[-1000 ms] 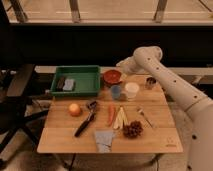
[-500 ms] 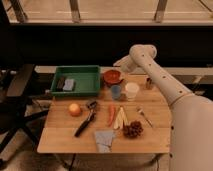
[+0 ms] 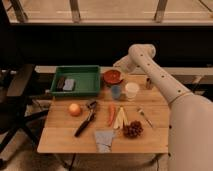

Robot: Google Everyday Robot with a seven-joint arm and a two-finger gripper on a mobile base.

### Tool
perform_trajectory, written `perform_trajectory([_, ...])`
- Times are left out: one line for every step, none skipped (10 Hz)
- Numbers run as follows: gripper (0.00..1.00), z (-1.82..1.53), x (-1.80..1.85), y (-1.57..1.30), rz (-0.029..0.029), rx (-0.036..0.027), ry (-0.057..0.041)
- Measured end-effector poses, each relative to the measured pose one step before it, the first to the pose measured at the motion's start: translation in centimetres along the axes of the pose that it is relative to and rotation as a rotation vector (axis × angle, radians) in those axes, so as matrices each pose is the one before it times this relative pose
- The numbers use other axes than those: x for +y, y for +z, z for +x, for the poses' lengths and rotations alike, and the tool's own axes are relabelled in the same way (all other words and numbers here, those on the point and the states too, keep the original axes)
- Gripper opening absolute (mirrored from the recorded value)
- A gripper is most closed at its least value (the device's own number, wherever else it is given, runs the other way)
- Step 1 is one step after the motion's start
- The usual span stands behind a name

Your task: Stack bowls into tray

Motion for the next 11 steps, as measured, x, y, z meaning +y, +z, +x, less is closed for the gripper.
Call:
perform_trajectory([0.65, 0.323, 0.382, 0.304, -0.00723, 0.03204, -0.02271])
perform_trajectory([0.65, 0.53, 0.655, 0.59, -0.00409, 0.03239, -0.01439])
perform_trajectory([0.65, 0.431, 0.531, 0.563, -0.0034, 0.02174, -0.00778])
perform_trajectory([0.65, 0.592, 0.446, 0.472, -0.00092, 0.0259, -0.00658])
perform_trajectory([0.65, 0.693, 0.437, 0.645, -0.00074, 0.02365, -0.00732])
perform_trajectory([0.65, 0.541, 0.159, 0.389, 0.00282, 0.00933, -0.00045])
perform_trajectory([0.65, 0.746, 0.185, 0.672, 0.00194, 0.00836, -0.01153])
perform_trajectory([0.65, 0.271, -0.085, 0.547, 0.00281, -0.0014, -0.01029])
perform_trajectory([0.65, 0.172, -0.088, 0.521, 0.0018, -0.00375, -0.00983])
perform_trajectory([0.65, 0.042, -0.081, 0.376, 0.00048, -0.00565, -0.00852])
perform_trajectory([0.65, 0.099, 0.007, 0.766, 0.00084, -0.01882, -0.01325])
